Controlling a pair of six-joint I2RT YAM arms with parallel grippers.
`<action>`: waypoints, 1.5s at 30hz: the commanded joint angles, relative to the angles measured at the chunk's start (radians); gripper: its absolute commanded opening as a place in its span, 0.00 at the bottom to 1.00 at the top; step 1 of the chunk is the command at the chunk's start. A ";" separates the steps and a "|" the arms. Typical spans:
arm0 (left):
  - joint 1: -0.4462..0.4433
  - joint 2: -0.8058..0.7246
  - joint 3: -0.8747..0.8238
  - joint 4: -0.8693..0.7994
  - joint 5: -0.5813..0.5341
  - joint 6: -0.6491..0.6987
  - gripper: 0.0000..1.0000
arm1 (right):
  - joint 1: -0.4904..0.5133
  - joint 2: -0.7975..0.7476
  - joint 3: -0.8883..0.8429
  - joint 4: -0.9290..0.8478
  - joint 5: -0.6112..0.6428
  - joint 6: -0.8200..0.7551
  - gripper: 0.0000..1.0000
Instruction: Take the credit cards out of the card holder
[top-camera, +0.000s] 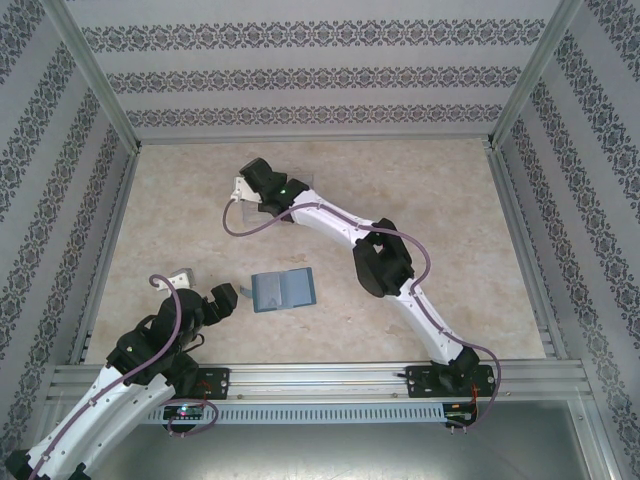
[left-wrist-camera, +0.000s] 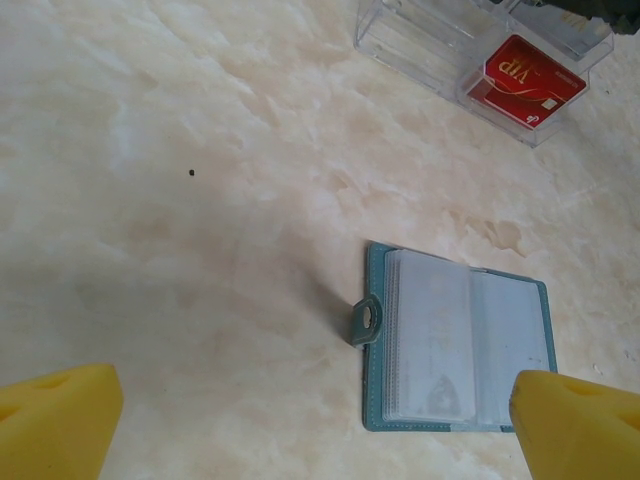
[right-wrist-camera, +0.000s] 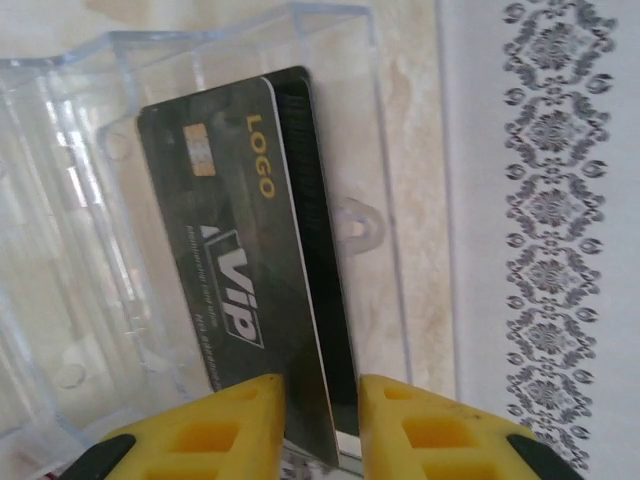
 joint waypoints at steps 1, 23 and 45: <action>0.009 -0.009 -0.012 -0.009 -0.010 0.004 1.00 | -0.009 0.019 0.045 0.074 0.076 0.032 0.28; 0.009 0.014 -0.010 0.061 0.083 0.035 0.96 | 0.044 -0.437 -0.465 0.133 0.005 0.360 0.31; -0.003 0.444 0.056 0.399 0.326 0.014 0.49 | 0.024 -0.918 -1.296 0.223 -0.579 1.223 0.00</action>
